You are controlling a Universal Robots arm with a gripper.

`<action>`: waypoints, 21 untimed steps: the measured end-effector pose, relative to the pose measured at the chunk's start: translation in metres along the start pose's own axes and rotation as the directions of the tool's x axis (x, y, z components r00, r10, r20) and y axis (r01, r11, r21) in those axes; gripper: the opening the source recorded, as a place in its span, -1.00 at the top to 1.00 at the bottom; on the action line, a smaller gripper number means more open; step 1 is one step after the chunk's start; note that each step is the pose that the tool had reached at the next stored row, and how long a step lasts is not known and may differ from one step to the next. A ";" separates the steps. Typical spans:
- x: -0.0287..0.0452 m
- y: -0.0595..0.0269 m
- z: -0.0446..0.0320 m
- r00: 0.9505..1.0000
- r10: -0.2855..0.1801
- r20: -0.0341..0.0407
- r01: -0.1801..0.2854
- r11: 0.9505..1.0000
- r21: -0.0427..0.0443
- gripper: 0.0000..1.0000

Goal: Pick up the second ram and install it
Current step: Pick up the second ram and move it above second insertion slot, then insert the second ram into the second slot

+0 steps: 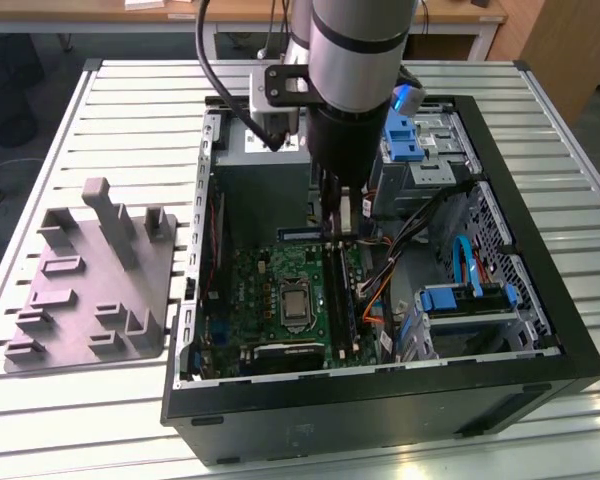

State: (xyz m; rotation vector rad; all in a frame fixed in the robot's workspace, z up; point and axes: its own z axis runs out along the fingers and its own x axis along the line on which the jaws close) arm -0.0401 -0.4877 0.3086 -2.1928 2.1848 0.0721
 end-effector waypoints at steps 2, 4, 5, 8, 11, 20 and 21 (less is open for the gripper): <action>0.0034 -0.0002 0.0034 1.000 0.000 0.000 0.000 1.000 0.000 0.73; 0.0053 -0.0004 0.0069 1.000 0.000 0.000 0.000 1.000 0.000 0.73; 0.0058 -0.0004 0.0085 1.000 0.000 0.000 0.000 1.000 0.000 0.73; 0.0062 -0.0005 0.0105 1.000 0.000 0.000 0.000 1.000 0.000 0.73; 0.0062 -0.0005 0.0107 1.000 0.000 0.000 0.000 1.000 0.000 0.73; 0.0062 -0.0005 0.0108 1.000 0.001 0.000 -0.001 1.000 0.000 0.73; 0.0062 -0.0005 0.0108 1.000 0.003 0.000 -0.003 1.000 0.000 0.73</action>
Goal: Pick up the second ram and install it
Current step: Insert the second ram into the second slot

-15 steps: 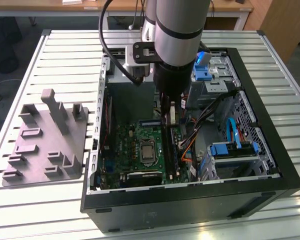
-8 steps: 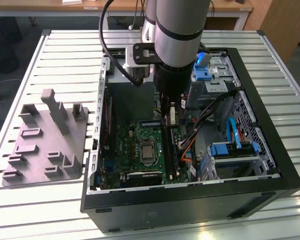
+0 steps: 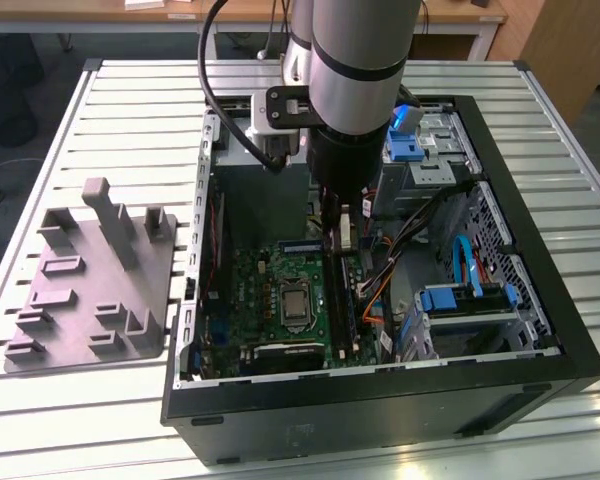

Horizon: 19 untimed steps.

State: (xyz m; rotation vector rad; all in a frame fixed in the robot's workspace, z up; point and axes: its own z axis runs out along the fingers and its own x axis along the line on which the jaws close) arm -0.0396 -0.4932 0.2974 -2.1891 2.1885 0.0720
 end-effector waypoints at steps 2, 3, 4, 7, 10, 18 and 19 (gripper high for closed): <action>0.0000 0.0000 0.0001 1.000 0.017 0.000 -0.017 1.000 0.001 0.73; 0.0000 0.0000 0.0001 1.000 0.031 0.000 -0.031 1.000 0.002 0.73; 0.0001 0.0000 0.0001 0.999 0.045 0.000 -0.045 0.999 0.003 0.73; 0.0001 0.0000 0.0002 0.996 0.088 0.000 -0.088 0.996 0.006 0.73; 0.0001 0.0000 0.0004 0.992 0.126 0.001 -0.126 0.992 0.008 0.73; 0.0001 0.0000 0.0005 0.979 0.204 0.001 -0.204 0.979 0.013 0.73; 0.0001 0.0000 0.0006 0.978 0.211 0.002 -0.211 0.977 0.014 0.73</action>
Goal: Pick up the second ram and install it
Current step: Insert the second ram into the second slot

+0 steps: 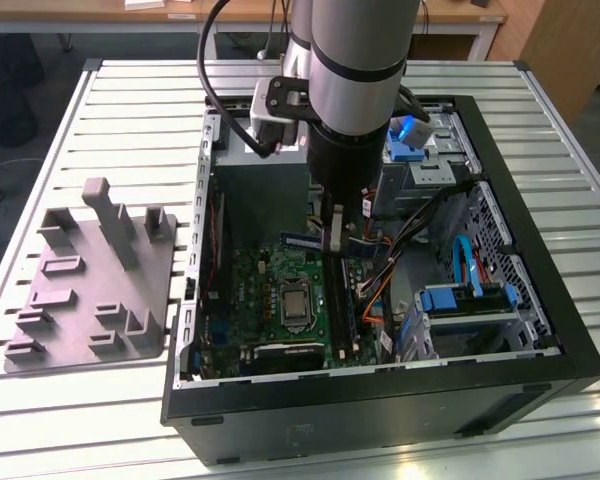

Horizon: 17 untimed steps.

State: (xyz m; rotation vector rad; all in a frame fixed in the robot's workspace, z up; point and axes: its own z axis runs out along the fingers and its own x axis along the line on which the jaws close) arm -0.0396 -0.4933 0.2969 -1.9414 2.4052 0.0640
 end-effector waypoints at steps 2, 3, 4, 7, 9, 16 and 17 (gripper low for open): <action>0.0000 -0.0001 0.0000 1.000 0.009 0.000 -0.009 1.000 0.001 0.73; 0.0000 -0.0001 0.0001 1.000 0.014 0.000 -0.014 1.000 0.001 0.73; 0.0000 -0.0001 0.0001 1.000 0.018 0.000 -0.018 1.000 0.001 0.73; 0.0000 -0.0002 0.0001 1.000 0.030 0.000 -0.030 1.000 0.002 0.73; 0.0000 -0.0002 0.0001 0.999 0.037 0.000 -0.037 0.999 0.002 0.73; 0.0000 -0.0002 0.0002 0.998 0.062 0.000 -0.062 0.998 0.004 0.73; 0.0000 -0.0002 0.0002 0.998 0.067 0.000 -0.067 0.998 0.004 0.73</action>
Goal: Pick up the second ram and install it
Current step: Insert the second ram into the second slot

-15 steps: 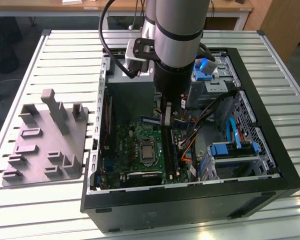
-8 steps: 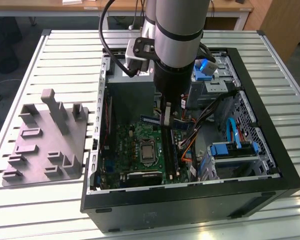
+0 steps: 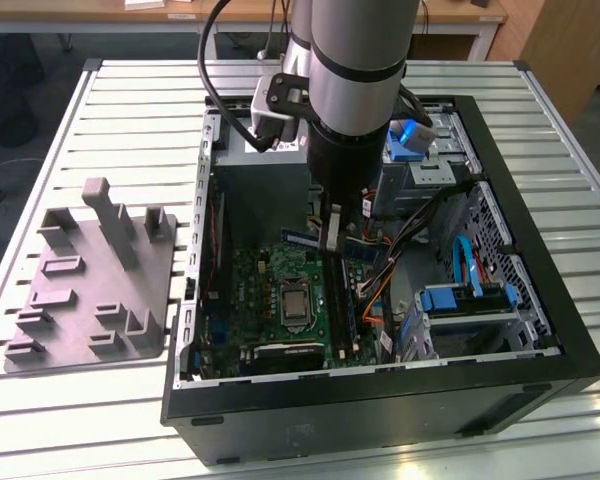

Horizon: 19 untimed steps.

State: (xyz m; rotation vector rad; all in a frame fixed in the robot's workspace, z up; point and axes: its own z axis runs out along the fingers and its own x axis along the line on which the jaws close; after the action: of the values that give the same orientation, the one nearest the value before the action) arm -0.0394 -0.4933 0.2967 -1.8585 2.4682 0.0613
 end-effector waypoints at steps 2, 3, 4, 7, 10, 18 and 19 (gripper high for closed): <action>0.0000 0.0000 0.0000 1.000 0.010 0.000 -0.010 1.000 0.001 0.73; 0.0000 0.0000 0.0000 1.000 0.015 0.000 -0.015 1.000 0.001 0.73; 0.0000 0.0000 0.0001 1.000 0.020 0.000 -0.020 1.000 0.001 0.73; 0.0000 0.0000 0.0002 0.999 0.034 0.000 -0.034 0.999 0.002 0.73; 0.0001 0.0000 0.0002 0.999 0.047 0.000 -0.047 0.999 0.003 0.73; 0.0001 0.0000 0.0003 0.997 0.080 0.000 -0.080 0.997 0.005 0.73; 0.0001 0.0000 0.0003 0.997 0.083 0.000 -0.083 0.997 0.005 0.73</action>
State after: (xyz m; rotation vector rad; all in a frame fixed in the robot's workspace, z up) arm -0.0394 -0.4934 0.2963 -1.7532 2.5422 0.0579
